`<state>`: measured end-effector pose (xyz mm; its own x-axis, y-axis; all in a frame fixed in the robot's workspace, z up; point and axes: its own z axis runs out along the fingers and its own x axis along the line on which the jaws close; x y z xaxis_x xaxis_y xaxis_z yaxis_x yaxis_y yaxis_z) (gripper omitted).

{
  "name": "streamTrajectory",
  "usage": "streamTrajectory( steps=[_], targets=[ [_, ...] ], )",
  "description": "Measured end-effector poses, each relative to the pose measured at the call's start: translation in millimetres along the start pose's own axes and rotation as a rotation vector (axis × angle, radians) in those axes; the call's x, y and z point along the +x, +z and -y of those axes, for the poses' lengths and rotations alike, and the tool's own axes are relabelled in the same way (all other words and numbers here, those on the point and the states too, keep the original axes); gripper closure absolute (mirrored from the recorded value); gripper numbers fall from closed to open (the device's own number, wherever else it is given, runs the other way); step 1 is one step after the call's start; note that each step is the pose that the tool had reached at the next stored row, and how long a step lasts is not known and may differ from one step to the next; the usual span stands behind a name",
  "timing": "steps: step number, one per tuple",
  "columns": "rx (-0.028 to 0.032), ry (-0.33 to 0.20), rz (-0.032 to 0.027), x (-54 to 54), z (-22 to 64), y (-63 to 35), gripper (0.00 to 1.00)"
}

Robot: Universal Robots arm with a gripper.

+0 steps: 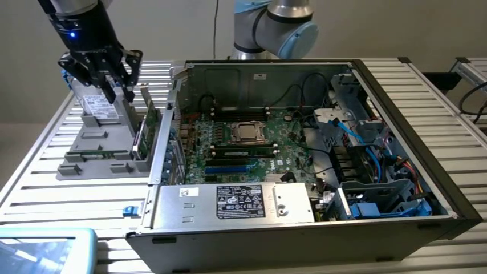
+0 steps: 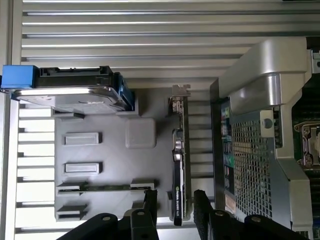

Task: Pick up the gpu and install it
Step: 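Pick up the gpu and move the gpu toward the slot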

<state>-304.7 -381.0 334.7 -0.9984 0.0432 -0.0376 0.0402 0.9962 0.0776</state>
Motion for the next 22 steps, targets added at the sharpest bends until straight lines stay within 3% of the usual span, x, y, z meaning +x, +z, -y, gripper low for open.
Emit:
streamTrajectory(
  steps=[7, 13, 14, 22],
  targets=[
    [-0.0009, 0.0, 0.0068, 0.4, 1.4, 12.7, 0.56],
    [-0.0011, 0.0, 0.0085, 0.8, 2.4, 23.5, 0.55],
    [-0.0011, 0.0, 0.0092, 0.8, 2.5, 25.4, 0.48],
    [-0.0018, -0.016, 0.0124, 0.0, 3.6, 39.9, 0.48]
  ],
)
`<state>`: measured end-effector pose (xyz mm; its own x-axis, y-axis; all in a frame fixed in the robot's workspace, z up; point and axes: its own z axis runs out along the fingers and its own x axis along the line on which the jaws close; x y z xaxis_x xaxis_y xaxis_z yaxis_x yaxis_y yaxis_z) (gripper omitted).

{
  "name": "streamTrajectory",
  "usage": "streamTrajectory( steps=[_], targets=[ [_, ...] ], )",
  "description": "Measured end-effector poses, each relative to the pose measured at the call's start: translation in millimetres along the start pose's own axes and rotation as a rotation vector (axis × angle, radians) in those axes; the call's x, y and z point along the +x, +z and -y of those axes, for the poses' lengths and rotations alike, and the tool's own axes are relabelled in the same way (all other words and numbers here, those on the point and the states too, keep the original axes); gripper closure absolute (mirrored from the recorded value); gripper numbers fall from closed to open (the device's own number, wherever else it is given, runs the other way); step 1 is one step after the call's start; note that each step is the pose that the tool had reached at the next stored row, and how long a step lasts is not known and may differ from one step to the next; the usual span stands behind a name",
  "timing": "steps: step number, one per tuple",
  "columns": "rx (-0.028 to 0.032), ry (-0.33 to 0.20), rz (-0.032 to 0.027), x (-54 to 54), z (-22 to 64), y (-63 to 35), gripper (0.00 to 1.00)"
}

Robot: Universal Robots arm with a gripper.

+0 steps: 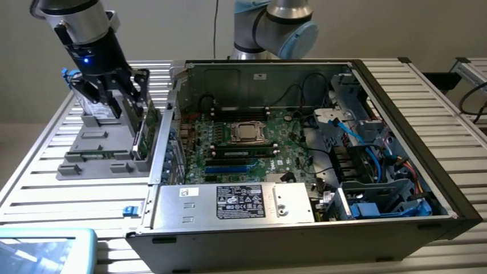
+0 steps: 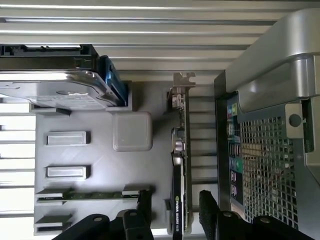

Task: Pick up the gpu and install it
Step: 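Pick up the gpu and move the gpu toward the slot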

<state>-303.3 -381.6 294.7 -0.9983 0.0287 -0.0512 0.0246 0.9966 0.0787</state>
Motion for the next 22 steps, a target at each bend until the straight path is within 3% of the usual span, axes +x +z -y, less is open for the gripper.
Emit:
streamTrajectory(
  steps=[5, 10, 15, 19, 22],
  targets=[
    [-0.0009, -0.016, 0.0018, -0.2, 0.8, 8.3, 0.48],
    [-0.0039, -0.075, -0.002, 0.2, 1.7, 16.1, 0.48],
    [-0.0042, -0.077, 0.0039, 0.4, 2.5, 24.5, 0.48],
    [-0.0047, -0.077, 0.0049, -0.2, 3.1, 31.5, 0.48],
    [-0.0091, -0.077, 0.0056, -0.3, 3.4, 36.0, 0.48]
  ],
)
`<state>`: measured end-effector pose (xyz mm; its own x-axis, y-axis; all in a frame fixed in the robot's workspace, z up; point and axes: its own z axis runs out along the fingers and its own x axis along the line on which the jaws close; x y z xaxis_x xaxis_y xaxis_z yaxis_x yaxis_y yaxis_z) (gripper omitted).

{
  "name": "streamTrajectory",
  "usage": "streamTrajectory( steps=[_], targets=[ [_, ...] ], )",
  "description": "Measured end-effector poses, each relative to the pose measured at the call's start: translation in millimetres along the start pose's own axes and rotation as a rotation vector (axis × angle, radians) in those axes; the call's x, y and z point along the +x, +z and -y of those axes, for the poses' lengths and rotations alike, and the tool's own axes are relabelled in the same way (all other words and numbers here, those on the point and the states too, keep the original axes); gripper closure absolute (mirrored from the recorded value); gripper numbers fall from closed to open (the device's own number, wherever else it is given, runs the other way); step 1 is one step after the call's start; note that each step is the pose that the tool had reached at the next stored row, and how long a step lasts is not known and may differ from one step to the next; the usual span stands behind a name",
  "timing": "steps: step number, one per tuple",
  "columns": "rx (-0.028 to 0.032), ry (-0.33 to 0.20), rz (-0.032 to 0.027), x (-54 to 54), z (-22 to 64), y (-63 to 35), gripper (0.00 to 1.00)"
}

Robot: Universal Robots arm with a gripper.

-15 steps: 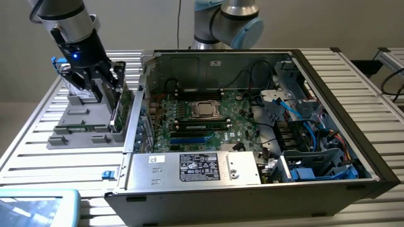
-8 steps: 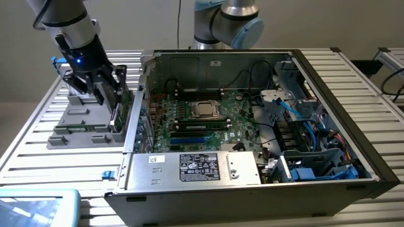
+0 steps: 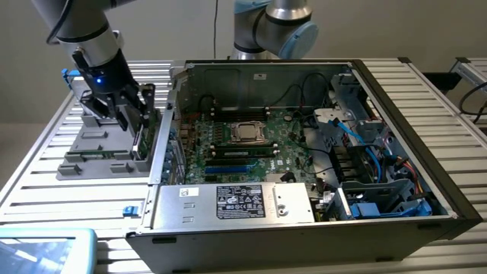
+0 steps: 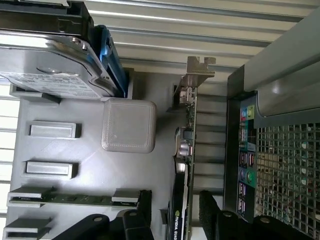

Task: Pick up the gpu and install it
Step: 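Pick up the gpu and move the gpu toward the slot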

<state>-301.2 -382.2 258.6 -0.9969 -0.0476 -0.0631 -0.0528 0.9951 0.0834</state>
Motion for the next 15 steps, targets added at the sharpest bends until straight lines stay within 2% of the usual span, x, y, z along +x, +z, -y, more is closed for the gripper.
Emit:
streamTrajectory(
  steps=[4, 5, 15],
  targets=[
    [-0.0167, 0.014, 0.002, -0.1, 0.6, 5.0, 0.48],
    [-0.0189, 0.021, 0.0028, 0.0, 0.6, 6.1, 0.48],
    [-0.0209, 0.036, 0.0034, -3.7, 1.5, 12.0, 0.48]
  ],
)
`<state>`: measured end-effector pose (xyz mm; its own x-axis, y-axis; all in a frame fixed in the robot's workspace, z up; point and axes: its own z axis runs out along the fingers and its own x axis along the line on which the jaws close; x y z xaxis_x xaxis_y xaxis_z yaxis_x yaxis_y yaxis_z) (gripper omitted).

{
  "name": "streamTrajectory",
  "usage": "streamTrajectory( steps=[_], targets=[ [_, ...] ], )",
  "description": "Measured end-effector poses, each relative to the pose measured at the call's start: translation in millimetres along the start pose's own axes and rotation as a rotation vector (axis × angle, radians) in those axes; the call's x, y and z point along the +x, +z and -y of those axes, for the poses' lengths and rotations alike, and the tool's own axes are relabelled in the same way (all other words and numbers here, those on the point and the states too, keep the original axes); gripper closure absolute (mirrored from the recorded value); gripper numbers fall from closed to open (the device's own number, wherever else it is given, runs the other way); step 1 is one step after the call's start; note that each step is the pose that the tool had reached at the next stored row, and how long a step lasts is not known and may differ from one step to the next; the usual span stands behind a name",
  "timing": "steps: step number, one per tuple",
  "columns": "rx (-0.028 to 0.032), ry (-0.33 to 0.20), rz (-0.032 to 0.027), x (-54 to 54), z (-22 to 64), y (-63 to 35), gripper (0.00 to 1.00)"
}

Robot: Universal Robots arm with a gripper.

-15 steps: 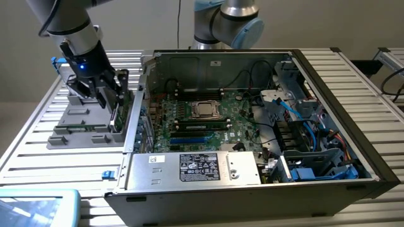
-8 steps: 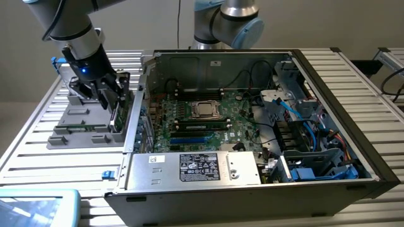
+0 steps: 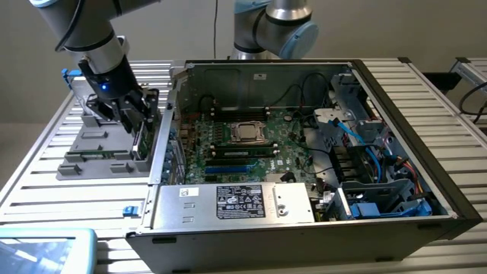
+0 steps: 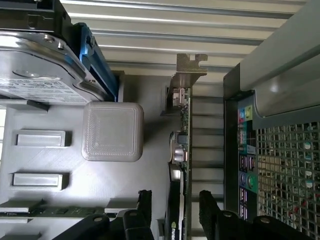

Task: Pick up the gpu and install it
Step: 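Pick up the gpu and move the gpu toward the slot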

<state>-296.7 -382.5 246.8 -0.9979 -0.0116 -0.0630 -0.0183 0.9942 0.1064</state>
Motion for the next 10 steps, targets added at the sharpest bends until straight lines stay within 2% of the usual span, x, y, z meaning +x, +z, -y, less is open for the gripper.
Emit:
streamTrajectory(
  steps=[4, 6, 7, 10],
  targets=[
    [0.0006, 0.01, 0.0001, -0.1, 0.5, 1.8, 0.48],
    [0.001, 0.016, -0.0037, -0.1, 0.7, 2.8, 0.48],
    [0.001, 0.017, -0.0076, -0.3, 0.9, 3.4, 0.48],
    [0.0011, 0.019, -0.0094, -1.4, 1.1, 5.6, 0.48]
  ],
)
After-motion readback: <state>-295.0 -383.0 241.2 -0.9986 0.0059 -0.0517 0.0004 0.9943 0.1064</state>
